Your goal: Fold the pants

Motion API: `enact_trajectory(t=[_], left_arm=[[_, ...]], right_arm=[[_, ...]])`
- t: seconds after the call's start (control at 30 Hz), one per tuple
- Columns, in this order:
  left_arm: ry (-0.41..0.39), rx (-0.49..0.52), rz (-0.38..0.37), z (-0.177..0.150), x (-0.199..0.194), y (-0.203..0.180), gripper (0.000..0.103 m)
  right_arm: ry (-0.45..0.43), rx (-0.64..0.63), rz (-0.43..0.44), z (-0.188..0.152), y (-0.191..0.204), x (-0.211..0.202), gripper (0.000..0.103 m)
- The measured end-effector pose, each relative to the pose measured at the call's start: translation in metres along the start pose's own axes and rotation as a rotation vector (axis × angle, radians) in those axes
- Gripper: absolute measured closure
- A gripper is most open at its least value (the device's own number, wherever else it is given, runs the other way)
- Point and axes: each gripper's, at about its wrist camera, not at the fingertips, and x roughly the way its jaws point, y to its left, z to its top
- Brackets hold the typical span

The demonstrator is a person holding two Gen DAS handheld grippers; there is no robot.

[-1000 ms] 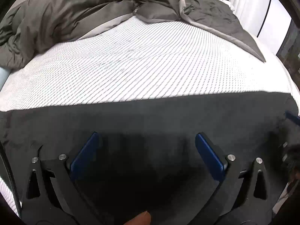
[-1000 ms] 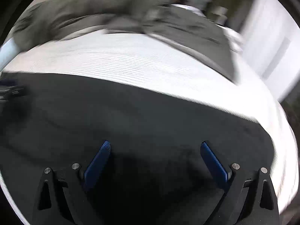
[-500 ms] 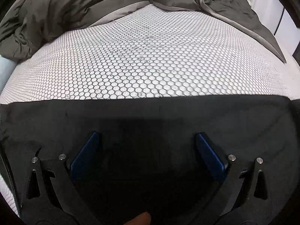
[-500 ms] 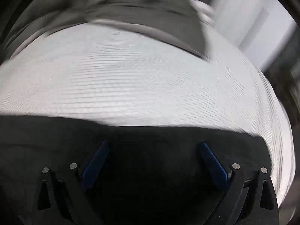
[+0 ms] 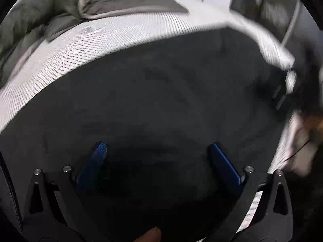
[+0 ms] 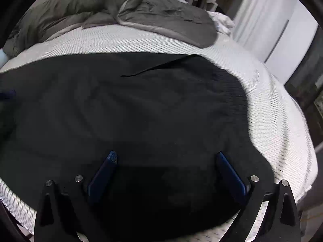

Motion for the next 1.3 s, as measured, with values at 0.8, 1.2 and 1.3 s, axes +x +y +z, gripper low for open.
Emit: enact_trajectory(t=[0.8, 1.2, 1.3], left_arm=[[-0.057, -0.102, -0.055, -0.01, -0.02, 0.024, 0.001], [-0.14, -0.206, -0.061, -0.029, -0.066, 0.083, 0.001], [-0.202, -0.322, -0.039, -0.044, -0.089, 0.132, 0.001]], right_arm=[[-0.112, 0.793, 0.555, -0.016, -0.126, 0.042, 0.039], [-0.298, 0.621, 0.531, 0.052, -0.072, -0.018, 0.084], [-0.331, 0.497, 0.564, 0.079, -0.022, -0.056, 0.084]])
